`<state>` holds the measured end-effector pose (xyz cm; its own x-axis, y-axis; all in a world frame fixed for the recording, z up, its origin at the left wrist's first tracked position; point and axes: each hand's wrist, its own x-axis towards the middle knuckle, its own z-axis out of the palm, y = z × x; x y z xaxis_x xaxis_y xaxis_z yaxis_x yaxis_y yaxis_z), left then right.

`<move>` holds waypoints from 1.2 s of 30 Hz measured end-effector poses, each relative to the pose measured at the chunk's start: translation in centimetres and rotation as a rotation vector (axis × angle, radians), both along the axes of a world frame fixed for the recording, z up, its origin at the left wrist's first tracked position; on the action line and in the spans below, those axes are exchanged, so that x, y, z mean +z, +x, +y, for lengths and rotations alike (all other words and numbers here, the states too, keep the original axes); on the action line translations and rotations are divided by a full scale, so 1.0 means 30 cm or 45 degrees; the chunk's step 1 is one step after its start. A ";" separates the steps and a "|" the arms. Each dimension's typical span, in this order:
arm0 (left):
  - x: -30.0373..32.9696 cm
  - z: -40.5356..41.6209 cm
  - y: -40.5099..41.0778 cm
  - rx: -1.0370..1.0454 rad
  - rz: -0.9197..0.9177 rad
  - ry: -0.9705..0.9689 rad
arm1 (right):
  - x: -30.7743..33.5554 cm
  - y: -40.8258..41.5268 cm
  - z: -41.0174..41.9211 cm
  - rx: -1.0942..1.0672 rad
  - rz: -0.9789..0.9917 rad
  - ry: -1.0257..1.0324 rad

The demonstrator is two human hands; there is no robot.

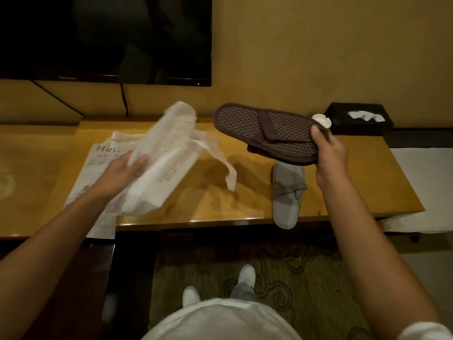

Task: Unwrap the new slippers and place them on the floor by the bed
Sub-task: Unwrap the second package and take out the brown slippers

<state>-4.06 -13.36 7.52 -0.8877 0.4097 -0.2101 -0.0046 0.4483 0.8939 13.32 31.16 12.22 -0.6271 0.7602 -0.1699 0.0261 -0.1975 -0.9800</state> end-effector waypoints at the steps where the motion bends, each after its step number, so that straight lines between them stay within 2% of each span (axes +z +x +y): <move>1: -0.004 -0.031 -0.018 0.101 0.022 -0.019 | -0.024 0.004 -0.007 -0.008 -0.027 -0.024; 5: -0.052 -0.187 -0.071 0.411 0.066 -0.179 | -0.117 0.020 -0.051 -0.039 -0.123 -0.128; 11: -0.117 -0.367 -0.124 0.433 -0.078 -0.423 | -0.186 0.024 -0.124 -0.009 -0.170 -0.182; 12: -0.120 -0.360 -0.125 0.474 -0.002 -0.499 | -0.189 0.022 -0.133 0.000 -0.171 -0.182; 14: -0.108 -0.302 -0.117 0.496 0.328 -0.617 | -0.182 0.015 -0.147 0.024 -0.178 -0.178; 16: -0.084 -0.191 -0.093 0.349 0.609 -0.664 | -0.173 0.004 -0.158 0.064 -0.194 -0.152; 18: -0.058 -0.039 -0.060 0.168 0.711 -0.596 | -0.161 -0.012 -0.167 0.112 -0.205 -0.110; 20: -0.038 0.117 -0.015 0.107 0.575 -0.407 | -0.155 -0.031 -0.187 0.153 -0.188 -0.097; 24: -0.032 0.382 0.074 0.102 -0.188 -0.061 | -0.179 -0.044 -0.229 0.159 -0.180 -0.135; 28: -0.080 0.507 0.114 0.390 -0.627 0.203 | -0.239 -0.011 -0.255 0.088 -0.201 -0.286; 30: -0.108 0.523 0.133 0.424 -0.855 0.310 | -0.272 0.016 -0.278 0.095 -0.193 -0.407; 32: -0.140 0.554 0.180 0.241 -1.017 0.333 | -0.305 0.050 -0.301 0.108 -0.182 -0.531; 34: -0.171 0.572 0.223 0.105 -1.070 0.398 | -0.324 0.075 -0.338 0.149 -0.165 -0.636; 36: -0.195 0.579 0.236 0.122 -1.071 0.567 | -0.341 0.102 -0.376 0.249 -0.168 -0.728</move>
